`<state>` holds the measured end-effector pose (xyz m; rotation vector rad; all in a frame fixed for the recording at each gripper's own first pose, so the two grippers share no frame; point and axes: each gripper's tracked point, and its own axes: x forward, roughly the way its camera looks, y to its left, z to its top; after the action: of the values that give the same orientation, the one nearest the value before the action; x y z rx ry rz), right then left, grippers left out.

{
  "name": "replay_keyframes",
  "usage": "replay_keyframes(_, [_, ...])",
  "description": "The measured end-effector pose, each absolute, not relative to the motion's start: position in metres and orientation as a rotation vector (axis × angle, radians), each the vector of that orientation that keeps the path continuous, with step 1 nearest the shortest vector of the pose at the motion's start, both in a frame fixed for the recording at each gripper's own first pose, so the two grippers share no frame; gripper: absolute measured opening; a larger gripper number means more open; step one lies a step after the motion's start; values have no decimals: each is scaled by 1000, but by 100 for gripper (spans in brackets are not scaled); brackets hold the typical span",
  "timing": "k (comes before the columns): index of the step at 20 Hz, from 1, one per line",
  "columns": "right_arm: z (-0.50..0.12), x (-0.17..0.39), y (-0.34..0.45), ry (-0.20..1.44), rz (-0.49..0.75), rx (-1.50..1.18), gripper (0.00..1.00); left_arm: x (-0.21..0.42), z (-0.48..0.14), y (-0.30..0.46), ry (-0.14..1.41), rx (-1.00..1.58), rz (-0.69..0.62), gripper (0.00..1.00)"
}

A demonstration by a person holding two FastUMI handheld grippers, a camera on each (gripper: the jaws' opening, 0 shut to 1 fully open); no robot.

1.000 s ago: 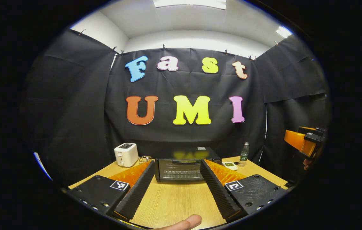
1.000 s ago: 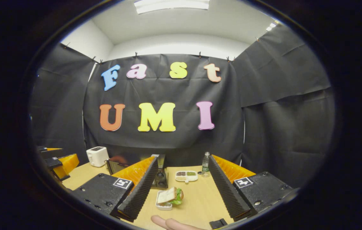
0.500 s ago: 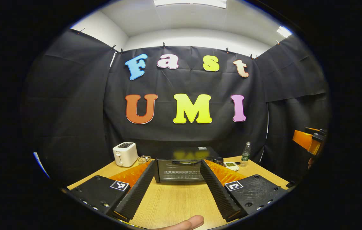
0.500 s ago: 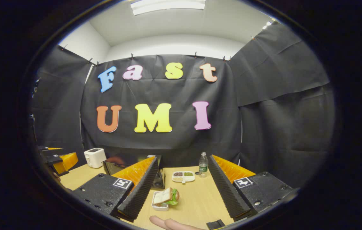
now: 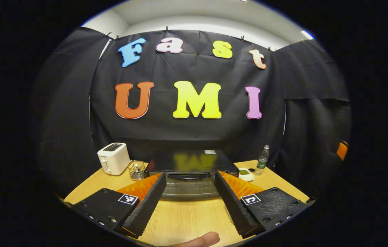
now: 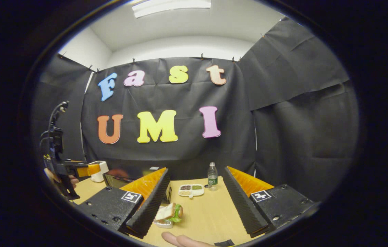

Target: Open the electric oven with the left hand, put the food in, and close the electric oven.

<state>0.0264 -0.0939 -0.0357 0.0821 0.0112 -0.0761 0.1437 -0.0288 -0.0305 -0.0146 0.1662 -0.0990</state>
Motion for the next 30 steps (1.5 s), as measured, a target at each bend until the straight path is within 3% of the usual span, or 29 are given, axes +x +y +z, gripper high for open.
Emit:
replay_keyframes(11, [-55, 38, -130, 24, -92, 69, 97, 257, -109, -39, 409, 21, -56, 94])
replay_keyframes(30, [-74, 32, -133, 59, -96, 66, 100, 252, -126, -45, 518, 24, -42, 98])
